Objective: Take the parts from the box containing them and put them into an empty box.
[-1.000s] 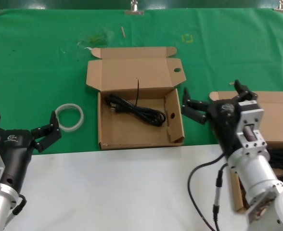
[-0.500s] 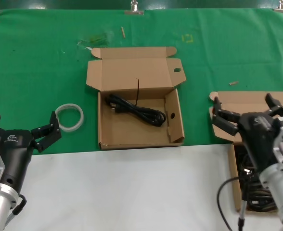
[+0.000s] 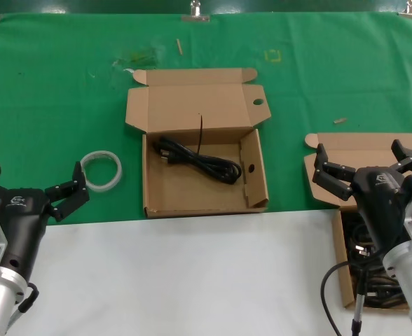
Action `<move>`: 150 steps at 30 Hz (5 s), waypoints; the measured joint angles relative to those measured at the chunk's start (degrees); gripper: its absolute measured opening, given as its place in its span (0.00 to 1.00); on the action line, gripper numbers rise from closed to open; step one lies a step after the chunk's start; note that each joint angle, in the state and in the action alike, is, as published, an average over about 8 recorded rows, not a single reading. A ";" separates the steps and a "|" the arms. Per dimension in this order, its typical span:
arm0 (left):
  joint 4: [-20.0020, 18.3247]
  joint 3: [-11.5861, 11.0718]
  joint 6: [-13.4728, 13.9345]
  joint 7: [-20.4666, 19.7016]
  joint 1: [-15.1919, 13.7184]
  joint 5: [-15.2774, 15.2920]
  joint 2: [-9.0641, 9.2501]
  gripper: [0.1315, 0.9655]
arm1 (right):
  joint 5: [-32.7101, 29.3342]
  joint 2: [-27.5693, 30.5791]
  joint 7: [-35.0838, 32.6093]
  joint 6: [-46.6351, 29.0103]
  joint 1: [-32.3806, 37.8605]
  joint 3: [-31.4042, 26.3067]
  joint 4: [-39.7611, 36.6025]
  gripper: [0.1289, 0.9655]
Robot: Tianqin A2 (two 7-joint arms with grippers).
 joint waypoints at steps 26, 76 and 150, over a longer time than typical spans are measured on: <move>0.00 0.00 0.00 0.00 0.00 0.00 0.00 1.00 | 0.00 0.00 0.00 0.00 0.00 0.00 0.00 1.00; 0.00 0.00 0.00 0.00 0.00 0.00 0.00 1.00 | 0.00 0.00 0.00 0.00 0.00 0.00 0.00 1.00; 0.00 0.00 0.00 0.00 0.00 0.00 0.00 1.00 | 0.00 0.00 0.00 0.00 0.00 0.00 0.00 1.00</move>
